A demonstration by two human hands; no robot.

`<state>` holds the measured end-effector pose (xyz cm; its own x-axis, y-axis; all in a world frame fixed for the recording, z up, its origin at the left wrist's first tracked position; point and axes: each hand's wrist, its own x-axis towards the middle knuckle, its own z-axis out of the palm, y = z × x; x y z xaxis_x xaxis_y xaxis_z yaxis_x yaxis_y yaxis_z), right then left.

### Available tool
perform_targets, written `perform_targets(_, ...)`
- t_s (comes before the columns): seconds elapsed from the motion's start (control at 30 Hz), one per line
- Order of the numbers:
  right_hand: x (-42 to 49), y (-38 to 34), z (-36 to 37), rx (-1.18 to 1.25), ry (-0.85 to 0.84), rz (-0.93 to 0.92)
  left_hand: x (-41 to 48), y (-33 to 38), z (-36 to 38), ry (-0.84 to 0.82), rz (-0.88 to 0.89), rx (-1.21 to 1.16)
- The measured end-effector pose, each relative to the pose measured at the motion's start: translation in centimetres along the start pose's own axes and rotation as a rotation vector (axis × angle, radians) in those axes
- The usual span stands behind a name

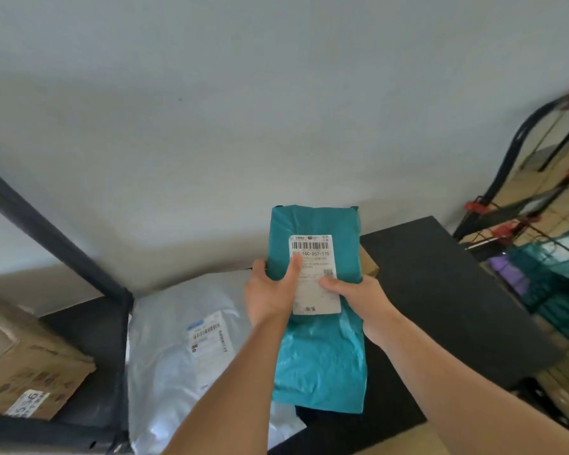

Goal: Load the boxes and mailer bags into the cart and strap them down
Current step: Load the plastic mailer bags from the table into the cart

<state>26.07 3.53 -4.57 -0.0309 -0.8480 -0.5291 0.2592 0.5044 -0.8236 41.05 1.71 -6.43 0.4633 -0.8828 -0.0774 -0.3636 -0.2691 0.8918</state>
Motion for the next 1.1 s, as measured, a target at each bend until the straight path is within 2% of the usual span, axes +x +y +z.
perform_targets(0.4, -4.8, -1.2, -21.2, 0.089, 0.256, -0.038, -13.6, 6.5, 15.5, -0.257, 0.128, 0.032)
perform_targets(0.67, -7.4, -1.7, -33.8, 0.125, 0.39, -0.038, -21.7, 9.0, 24.8, -0.474, 0.109, 0.021)
perform_targets(1.1, -8.2, -3.1, -45.5, 0.245, 0.555, -0.016, -26.9, 12.1, 35.2, -0.688, 0.124, 0.009)
